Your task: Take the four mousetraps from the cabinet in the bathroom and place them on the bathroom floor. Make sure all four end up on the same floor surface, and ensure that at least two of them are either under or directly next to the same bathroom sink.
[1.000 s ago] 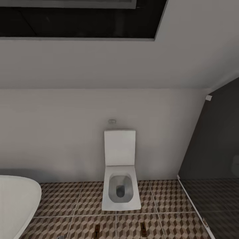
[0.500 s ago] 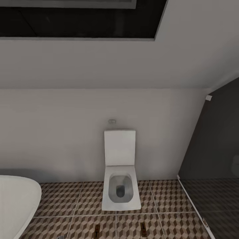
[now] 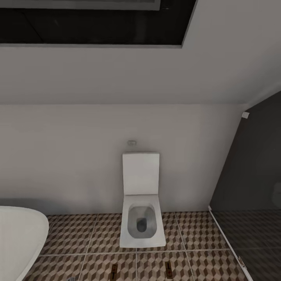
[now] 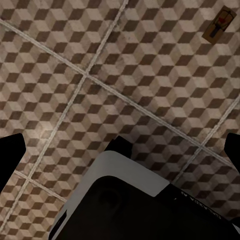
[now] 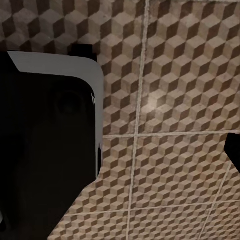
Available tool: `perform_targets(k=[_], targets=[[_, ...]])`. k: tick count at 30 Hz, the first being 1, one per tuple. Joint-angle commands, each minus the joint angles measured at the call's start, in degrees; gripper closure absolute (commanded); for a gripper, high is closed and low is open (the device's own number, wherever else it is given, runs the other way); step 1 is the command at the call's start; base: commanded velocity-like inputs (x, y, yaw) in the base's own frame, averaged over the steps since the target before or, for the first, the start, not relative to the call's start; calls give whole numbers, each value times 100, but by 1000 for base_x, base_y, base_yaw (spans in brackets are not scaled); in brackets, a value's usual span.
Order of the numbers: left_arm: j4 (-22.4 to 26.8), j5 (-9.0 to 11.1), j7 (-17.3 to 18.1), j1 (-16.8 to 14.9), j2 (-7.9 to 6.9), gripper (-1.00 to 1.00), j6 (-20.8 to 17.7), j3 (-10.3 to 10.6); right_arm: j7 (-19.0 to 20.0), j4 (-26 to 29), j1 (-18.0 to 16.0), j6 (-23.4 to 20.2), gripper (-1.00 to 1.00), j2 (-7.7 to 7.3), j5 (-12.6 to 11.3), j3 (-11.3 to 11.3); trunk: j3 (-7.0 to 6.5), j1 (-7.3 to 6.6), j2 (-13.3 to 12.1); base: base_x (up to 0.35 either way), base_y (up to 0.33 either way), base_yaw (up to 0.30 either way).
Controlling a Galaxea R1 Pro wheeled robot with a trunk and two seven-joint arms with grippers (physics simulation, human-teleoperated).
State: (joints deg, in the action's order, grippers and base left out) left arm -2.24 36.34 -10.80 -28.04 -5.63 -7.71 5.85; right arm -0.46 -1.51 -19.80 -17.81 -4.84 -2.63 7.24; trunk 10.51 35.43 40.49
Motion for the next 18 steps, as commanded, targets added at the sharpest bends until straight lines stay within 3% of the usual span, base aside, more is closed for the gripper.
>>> perform_targets(k=[1,18], targets=[[-5,40,-9,-7,0,-100,-17,48,-5,-8,-7,-12,-100,1,-27,43,8,1,7,0,0,0],[-5,40,-9,-6,0,-100,-17,48,-6,-8,-7,-12,-100,1,-27,42,8,1,7,0,0,0]])
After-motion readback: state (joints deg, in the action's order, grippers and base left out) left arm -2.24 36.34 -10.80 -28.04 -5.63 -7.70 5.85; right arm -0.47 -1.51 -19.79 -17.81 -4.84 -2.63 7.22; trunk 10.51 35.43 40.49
